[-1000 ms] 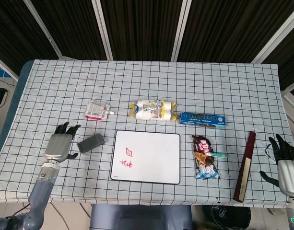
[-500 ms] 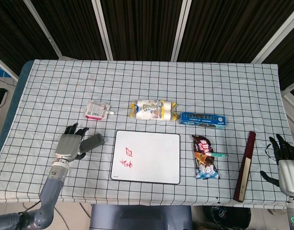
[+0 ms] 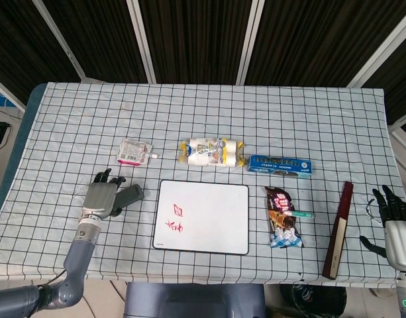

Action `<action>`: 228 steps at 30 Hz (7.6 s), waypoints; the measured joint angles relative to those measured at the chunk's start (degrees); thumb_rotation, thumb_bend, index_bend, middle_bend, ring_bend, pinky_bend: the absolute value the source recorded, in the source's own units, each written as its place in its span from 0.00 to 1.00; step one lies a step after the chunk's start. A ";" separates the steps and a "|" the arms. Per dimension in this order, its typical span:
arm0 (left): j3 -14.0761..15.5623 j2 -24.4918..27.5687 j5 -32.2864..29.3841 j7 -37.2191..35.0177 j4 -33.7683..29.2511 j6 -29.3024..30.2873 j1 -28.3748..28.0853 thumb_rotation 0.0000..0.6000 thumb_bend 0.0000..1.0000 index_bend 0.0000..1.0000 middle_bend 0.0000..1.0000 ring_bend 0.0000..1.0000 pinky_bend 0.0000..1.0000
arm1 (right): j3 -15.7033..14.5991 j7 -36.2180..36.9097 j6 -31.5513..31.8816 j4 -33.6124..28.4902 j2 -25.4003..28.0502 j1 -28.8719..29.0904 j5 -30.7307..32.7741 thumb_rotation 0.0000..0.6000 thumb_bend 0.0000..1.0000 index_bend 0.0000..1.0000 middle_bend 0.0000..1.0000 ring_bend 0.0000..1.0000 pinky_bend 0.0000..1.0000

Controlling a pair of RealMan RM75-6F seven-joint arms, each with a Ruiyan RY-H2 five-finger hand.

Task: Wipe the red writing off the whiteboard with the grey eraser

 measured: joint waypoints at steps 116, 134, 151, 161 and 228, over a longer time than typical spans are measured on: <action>5.69 -4.94 18.79 -11.50 9.13 -15.13 -15.64 1.00 0.35 0.37 0.44 0.00 0.08 | 0.23 -0.52 -0.26 -0.62 0.18 -0.08 1.02 1.00 0.07 0.00 0.02 0.14 0.19; 11.68 -2.20 21.72 -7.77 0.96 -14.53 -13.53 1.00 0.35 0.37 0.44 0.00 0.08 | 0.30 -0.53 0.07 -0.48 0.06 -0.11 0.80 1.00 0.07 0.00 0.02 0.14 0.19; 12.70 -2.02 25.78 -7.43 -0.21 -14.39 -13.12 1.00 0.35 0.37 0.44 0.00 0.08 | 0.31 -0.61 0.13 -0.47 -0.04 -0.13 0.78 1.00 0.07 0.00 0.02 0.13 0.19; 9.06 -4.47 23.31 -6.95 5.23 -14.71 -14.11 1.00 0.35 0.37 0.44 0.00 0.08 | 0.28 -0.48 0.08 -0.54 0.04 -0.15 0.80 1.00 0.07 0.00 0.02 0.13 0.19; 10.22 10.73 28.96 -21.28 14.55 -12.22 -6.20 1.00 0.09 0.02 0.16 0.00 0.06 | 0.36 -0.92 -0.14 -0.92 -0.01 -0.05 1.07 1.00 0.07 0.00 0.02 0.14 0.19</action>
